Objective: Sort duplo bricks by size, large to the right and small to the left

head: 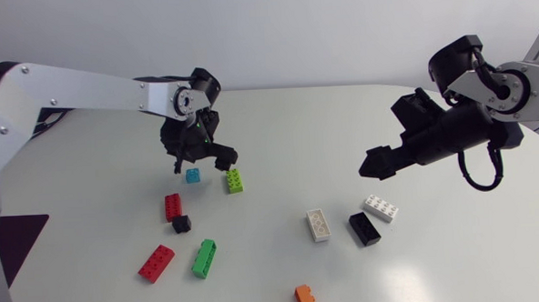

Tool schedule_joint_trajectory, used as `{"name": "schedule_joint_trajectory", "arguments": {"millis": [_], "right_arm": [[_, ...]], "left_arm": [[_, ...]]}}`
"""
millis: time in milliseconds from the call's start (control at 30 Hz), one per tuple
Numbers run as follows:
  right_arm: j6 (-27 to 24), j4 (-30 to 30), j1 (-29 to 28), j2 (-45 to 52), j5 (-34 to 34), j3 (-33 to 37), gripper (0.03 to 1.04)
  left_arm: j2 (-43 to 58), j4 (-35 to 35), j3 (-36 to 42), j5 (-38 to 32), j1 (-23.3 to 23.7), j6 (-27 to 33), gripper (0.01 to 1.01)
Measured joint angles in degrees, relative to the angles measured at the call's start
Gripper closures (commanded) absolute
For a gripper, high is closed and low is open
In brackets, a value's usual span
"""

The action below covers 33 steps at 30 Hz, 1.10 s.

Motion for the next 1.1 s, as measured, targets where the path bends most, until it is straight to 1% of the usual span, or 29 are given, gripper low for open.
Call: {"name": "schedule_joint_trajectory", "arguments": {"millis": [67, 100, 233, 333, 533, 567, 600, 767, 967, 1000, 1067, 1100], "right_arm": [[0.0, 0.0, 0.0, 0.0, 0.0, 0.0, 0.06], [0.0, 0.0, 0.0, 0.0, 0.0, 0.0, 0.06], [0.0, 0.0, 0.0, -0.3, 0.0, 0.0, 0.06], [0.0, 0.0, 0.0, -0.8, 0.0, -0.2, 0.06], [0.0, 0.0, 0.0, -2.3, 0.0, -0.7, 0.06], [0.0, 0.0, 0.0, -2.4, 0.0, -0.9, 0.06], [0.0, 0.0, 0.0, -2.4, 0.0, -1.0, 0.06], [0.0, 0.0, -0.1, -2.4, 0.0, -1.8, 0.06], [0.0, 0.0, -0.4, -2.4, 0.0, -2.0, 0.06], [0.0, 0.0, -0.4, -2.4, 0.0, -2.0, 0.06], [0.0, 0.1, -0.4, -2.4, 0.0, -2.0, 0.06], [0.1, 0.2, -0.4, -2.4, 0.0, -2.0, 0.06]], "left_arm": [[-0.1, -0.2, -1.1, -1.2, -1.8, -2.8, 0.074], [-0.3, -0.2, -1.4, -1.4, -2.9, -4.0, 0.066], [-1.0, -0.7, -2.0, -1.5, -7.9, -7.7, 0.064], [-1.1, -0.7, -2.0, -1.3, -9.8, -10.0, 0.064], [-1.0, -0.7, -2.0, -1.1, -9.7, -13.7, 0.079], [-0.7, -0.7, -1.8, -1.1, -9.7, -14.1, 0.108], [-0.3, -0.8, -1.4, -1.1, -9.6, -14.2, 0.123], [3.5, -2.9, 1.9, -0.9, -9.2, -14.5, 0.121], [7.6, -5.8, 5.2, 3.5, -7.1, -15.6, 0.123], [8.1, -6.0, 5.9, 4.1, -6.8, -15.6, 0.139], [8.8, -6.2, 6.8, 4.3, -6.2, -15.6, 0.259], [9.0, -6.3, 7.2, 4.3, -5.9, -15.6, 0.339]]}}
